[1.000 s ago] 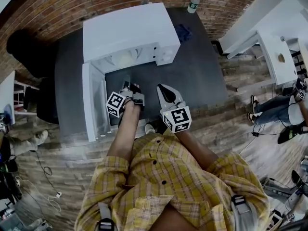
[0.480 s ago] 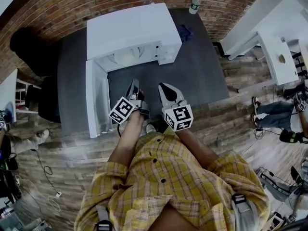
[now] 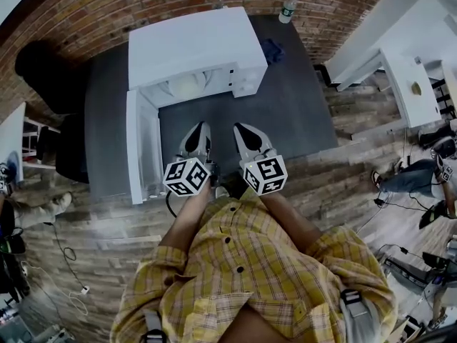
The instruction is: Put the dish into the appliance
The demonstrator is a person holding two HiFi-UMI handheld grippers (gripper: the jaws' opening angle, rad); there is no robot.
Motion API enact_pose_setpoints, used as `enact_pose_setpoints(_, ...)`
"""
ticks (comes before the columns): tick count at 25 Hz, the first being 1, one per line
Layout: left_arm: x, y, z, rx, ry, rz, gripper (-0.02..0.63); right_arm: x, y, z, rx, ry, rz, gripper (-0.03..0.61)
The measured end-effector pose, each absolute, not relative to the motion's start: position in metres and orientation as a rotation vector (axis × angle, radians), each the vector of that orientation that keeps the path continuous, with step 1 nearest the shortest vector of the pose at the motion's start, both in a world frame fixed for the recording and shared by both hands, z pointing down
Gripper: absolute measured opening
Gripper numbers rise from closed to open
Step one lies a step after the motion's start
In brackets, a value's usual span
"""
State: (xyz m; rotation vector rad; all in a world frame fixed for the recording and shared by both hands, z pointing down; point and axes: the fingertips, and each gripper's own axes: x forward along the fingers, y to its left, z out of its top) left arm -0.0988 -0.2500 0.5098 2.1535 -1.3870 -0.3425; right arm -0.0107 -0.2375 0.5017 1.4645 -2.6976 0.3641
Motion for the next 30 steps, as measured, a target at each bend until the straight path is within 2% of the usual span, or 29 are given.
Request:
enact_pose_setpoints(15,-0.091,-0.217,0.481,2.381,-1.642,-0.139,-0.002,-0.017,-0.233,0.491,1.435,-2.754,0.320,0.002)
enact_pose_setpoints(30,-0.097,-0.206,0.482,2.407,-1.720,-0.076,-0.002,-0.026,-0.225,0.482,1.402,-2.774,0.261,0.002)
